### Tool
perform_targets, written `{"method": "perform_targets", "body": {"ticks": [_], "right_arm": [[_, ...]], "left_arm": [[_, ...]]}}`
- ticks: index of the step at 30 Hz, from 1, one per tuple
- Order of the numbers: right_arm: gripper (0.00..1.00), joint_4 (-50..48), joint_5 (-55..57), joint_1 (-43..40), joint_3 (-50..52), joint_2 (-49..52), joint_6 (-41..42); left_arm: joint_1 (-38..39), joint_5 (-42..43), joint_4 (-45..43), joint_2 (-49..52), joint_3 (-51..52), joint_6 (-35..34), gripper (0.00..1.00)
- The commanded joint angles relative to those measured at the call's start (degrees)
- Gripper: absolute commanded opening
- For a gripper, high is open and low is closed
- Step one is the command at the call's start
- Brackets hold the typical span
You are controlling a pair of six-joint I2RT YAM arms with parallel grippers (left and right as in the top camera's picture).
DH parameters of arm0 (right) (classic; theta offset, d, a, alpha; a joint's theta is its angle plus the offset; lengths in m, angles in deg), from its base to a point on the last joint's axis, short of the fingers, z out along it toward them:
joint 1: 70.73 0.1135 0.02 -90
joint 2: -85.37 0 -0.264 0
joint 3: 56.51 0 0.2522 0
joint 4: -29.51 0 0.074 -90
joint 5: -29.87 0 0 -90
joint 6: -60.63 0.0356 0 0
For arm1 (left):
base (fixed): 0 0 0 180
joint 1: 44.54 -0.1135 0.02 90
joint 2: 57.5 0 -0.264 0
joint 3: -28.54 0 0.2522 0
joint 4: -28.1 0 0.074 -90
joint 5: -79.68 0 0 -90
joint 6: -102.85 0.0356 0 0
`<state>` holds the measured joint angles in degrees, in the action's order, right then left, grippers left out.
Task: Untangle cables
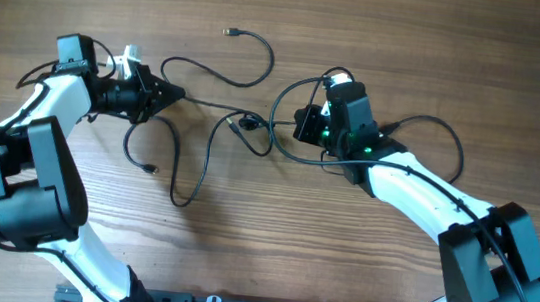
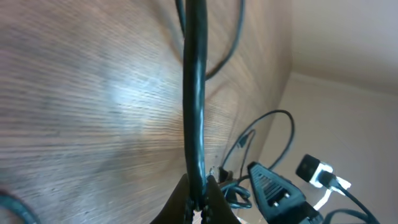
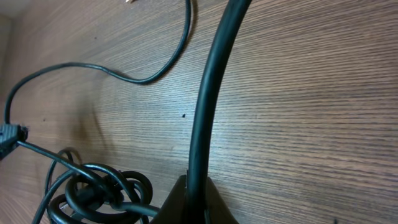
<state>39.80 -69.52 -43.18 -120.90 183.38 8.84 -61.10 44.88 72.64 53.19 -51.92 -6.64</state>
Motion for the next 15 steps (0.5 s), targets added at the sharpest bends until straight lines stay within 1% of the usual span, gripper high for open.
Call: {"method": "perform_targets", "body": {"ticks": [1,6,10,12,15], "right_arm": [[0.04,2.10,8.94,-4.02,0.61,-0.63,-2.21],[0.04,2.12,8.96,-4.02,0.61,-0.63,-2.29],[0.04,2.82,8.24,-4.44,0.61,-1.57,-5.46],[0.04,4.59,8.35,-5.55,0.61,-3.08,-6.91],[0.04,8.81,8.52,-8.50,0.61,-6.58,-6.91]], "left_arm": [[-5.27,-13.60,0.31,-0.11,-0.68,-3.91,0.04],[-10.03,-14.84,2.16,-0.11,-0.68,-5.03,0.04],[-13.00,-14.82,3.32,-0.11,-0.68,-5.05,0.04],[-13.20,-14.82,3.34,-0.11,-0.68,-5.05,0.04],[-13.07,-14.82,3.32,-0.11,-0.68,-5.07,0.04]]}}
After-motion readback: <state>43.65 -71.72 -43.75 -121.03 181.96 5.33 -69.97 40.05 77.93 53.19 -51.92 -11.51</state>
